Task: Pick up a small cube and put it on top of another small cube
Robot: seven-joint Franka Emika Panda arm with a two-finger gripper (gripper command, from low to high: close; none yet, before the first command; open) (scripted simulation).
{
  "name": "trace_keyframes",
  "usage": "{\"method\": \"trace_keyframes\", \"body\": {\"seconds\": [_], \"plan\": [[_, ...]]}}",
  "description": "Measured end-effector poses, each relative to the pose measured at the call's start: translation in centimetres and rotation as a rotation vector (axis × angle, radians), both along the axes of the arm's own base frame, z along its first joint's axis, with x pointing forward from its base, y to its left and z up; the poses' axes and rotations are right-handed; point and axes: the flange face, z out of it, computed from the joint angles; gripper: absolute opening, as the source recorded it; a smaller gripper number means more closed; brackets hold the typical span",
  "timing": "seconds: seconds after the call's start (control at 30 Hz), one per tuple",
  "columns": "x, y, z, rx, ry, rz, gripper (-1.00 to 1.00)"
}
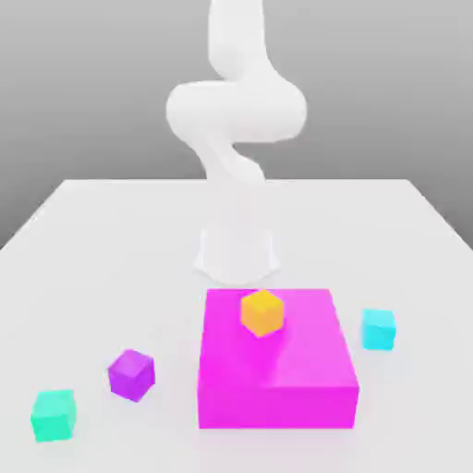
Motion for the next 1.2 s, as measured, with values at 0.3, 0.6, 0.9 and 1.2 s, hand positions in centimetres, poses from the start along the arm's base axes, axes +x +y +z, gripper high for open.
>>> {"method": "trace_keyframes", "body": {"seconds": [0.3,0.6,0.9,1.2], "plan": [[8.4,-8.1,-14.8,0.180,0.222,-0.392,0.00],[9.4,-17.3,-31.5,0.351,0.415,-0.813,0.00],[4.7,-22.9,-48.0,0.498,0.588,-1.212,0.00],[4.2,-23.1,-54.5,0.507,0.597,-1.240,-1.00]]}}
